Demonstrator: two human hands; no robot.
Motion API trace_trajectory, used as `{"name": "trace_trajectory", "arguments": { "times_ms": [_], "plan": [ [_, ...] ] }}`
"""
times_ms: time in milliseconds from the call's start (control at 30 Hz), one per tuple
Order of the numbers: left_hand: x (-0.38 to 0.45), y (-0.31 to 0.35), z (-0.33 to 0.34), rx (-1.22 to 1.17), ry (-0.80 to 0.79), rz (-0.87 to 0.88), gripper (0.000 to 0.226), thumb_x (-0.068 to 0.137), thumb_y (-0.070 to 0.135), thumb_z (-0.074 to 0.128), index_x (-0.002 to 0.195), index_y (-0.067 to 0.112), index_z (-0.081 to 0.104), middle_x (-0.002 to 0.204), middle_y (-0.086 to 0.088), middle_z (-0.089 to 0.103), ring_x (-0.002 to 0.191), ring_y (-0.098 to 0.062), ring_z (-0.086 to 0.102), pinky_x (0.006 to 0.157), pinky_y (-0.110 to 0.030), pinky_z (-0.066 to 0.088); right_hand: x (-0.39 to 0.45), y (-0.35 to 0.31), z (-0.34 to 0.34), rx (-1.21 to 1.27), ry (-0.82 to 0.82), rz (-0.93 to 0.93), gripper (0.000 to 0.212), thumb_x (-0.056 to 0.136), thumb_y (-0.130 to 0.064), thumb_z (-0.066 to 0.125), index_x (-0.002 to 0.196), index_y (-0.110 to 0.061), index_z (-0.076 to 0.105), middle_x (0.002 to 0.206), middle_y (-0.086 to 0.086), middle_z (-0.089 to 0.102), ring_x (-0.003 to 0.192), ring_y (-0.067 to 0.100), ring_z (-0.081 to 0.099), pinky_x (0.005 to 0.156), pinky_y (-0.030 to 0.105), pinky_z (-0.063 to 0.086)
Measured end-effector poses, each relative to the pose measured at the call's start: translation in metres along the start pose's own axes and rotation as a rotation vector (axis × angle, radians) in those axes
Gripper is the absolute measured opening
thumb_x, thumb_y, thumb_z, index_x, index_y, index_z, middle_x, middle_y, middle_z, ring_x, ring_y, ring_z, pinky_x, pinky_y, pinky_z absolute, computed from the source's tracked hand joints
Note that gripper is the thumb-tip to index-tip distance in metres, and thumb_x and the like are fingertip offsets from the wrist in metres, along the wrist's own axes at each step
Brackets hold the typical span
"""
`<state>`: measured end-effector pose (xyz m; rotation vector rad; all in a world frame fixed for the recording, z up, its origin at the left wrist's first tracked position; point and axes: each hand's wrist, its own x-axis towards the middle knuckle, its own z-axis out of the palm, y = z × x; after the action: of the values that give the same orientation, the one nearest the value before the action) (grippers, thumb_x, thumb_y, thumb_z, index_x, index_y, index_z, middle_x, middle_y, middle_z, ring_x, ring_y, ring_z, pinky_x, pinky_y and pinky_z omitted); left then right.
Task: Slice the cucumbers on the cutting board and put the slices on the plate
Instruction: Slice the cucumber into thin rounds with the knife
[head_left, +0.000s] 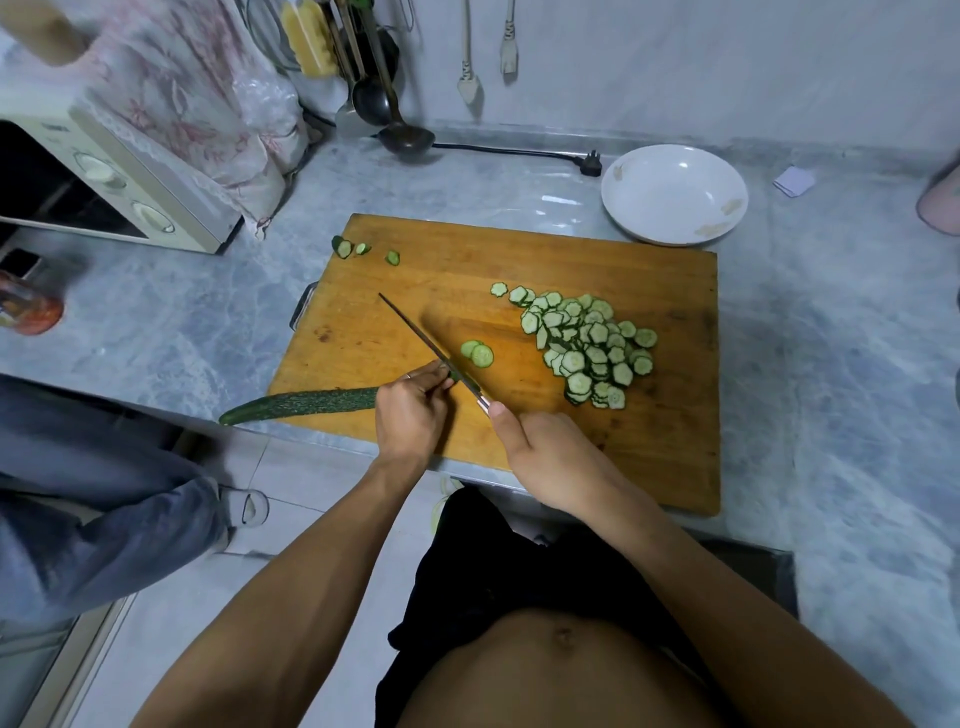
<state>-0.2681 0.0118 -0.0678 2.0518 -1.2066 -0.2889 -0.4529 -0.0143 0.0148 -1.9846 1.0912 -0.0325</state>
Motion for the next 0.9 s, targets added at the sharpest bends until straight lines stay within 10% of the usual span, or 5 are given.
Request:
{"name": "trace_trajectory", "arguments": {
  "times_ms": [233,900],
  "plan": [
    [-0.003,0.007,-0.001,0.008,0.011,-0.01,0.029,0.077,0.001,0.054,0.092,0.004,0.079,0.098,-0.008,0.076,0.092,-0.02,0.071,0.083,-0.029,0.055,-0.011,-0.003,0.0,0.004,-0.017,-0.014,0.067,0.106,-0.047,0.017,0.06,-0.009,0.046,0.058,0.006,0.05,0.057,0.011,0.047,0.058,0.034,0.03],
    [-0.006,0.01,-0.002,-0.081,0.04,-0.016,0.031,0.074,-0.018,0.058,0.096,-0.005,0.076,0.102,-0.018,0.073,0.098,-0.015,0.067,0.088,-0.002,0.043,0.019,-0.009,0.005,0.045,-0.032,0.059,0.069,0.105,-0.052,0.017,0.059,-0.011,0.047,0.062,0.005,0.049,0.069,0.026,0.05,0.064,0.031,0.034]
  ]
}}
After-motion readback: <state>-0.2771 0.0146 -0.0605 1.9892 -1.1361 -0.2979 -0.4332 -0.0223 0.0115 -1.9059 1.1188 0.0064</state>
